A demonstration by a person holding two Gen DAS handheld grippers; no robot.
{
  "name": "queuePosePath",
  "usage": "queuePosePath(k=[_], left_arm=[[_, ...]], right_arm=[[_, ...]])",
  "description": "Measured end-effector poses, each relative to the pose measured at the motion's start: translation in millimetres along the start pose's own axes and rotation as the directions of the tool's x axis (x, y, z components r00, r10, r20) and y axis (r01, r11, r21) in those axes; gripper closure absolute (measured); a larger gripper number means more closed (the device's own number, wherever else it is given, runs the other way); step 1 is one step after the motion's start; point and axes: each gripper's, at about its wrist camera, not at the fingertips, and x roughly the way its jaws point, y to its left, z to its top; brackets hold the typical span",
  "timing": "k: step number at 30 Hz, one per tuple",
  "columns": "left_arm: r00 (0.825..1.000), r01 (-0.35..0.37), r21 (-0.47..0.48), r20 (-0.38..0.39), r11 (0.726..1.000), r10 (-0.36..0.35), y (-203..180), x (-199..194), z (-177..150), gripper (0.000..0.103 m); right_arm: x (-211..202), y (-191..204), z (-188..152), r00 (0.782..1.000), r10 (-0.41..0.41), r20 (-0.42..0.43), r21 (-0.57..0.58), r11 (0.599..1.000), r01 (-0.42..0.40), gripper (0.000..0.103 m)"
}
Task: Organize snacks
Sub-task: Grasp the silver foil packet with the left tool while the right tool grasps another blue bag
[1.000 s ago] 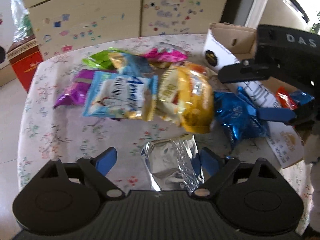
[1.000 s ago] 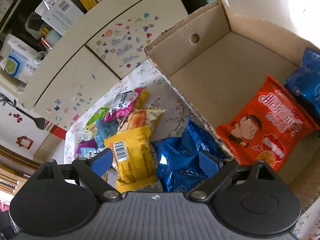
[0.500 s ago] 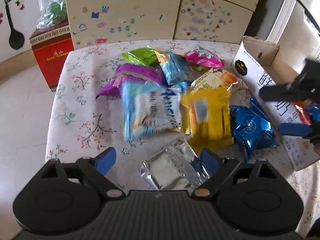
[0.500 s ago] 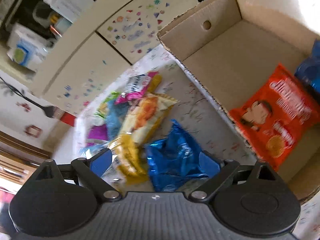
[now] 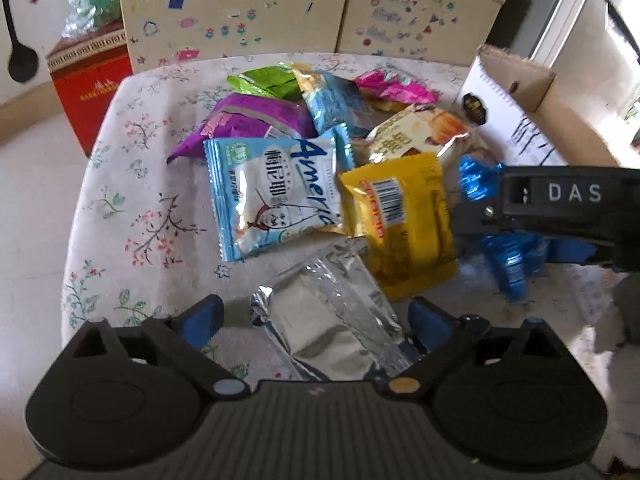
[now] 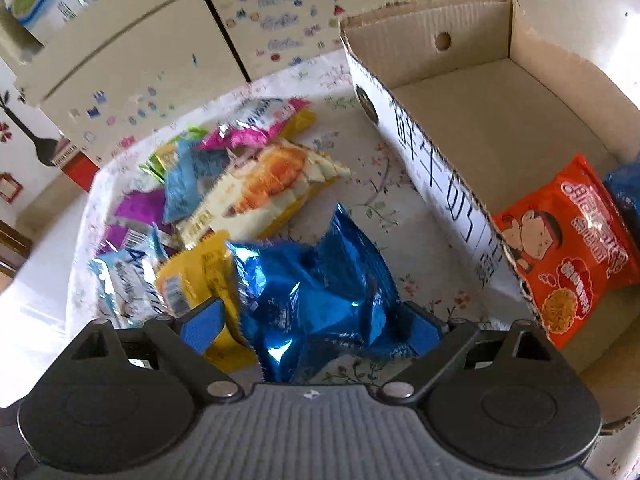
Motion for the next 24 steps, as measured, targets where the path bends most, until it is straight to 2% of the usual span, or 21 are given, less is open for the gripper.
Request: queuePosePath(k=[5,6,8,20,22,24], left_arm=[[0.996,-0.091,0.058,0.016,0.994,0.090,-6.9,6.5,-4.5,0.000],[0.996,-0.091,0.047,0.007,0.995,0.091,-5.8,6.0,-4.8,0.000],[0.996,-0.094,0.044,-0.007,0.995,0.094,-3.7,4.7,-5.2,0.000],[0.997,-0.078,0.063,-0.021,0.995,0.080,-2.8,1.6,-9.1,0.000],[0.997,-0.077,0.064,-0.019,0.995,0.079,-3.4,1.2,-8.8,0.002],[0.997,-0.071,0.069,-0.010,0.995,0.072,-4.5,-0.6,-8.4,0.011]], right_arm=[[-0.8,0.9,-2.9,1.000,-0.001,-0.001,-0.024,1.000,0.001,0.012],[-1.0,0.9,-3.4,1.000,0.001,-0.001,-0.026,1.000,-0.001,0.012],[-2.6,0.8,-4.0,1.000,0.000,0.002,-0.037,0.999,0.000,0.019],[-7.5,-2.6,-7.0,0.999,0.039,-0.005,-0.048,0.998,-0.039,0.022],[-8.7,-3.8,-6.7,0.999,0.050,-0.008,-0.041,0.998,-0.050,0.022],[-11.1,-5.7,-7.5,0.998,0.059,-0.009,-0.033,0.998,-0.059,0.022]])
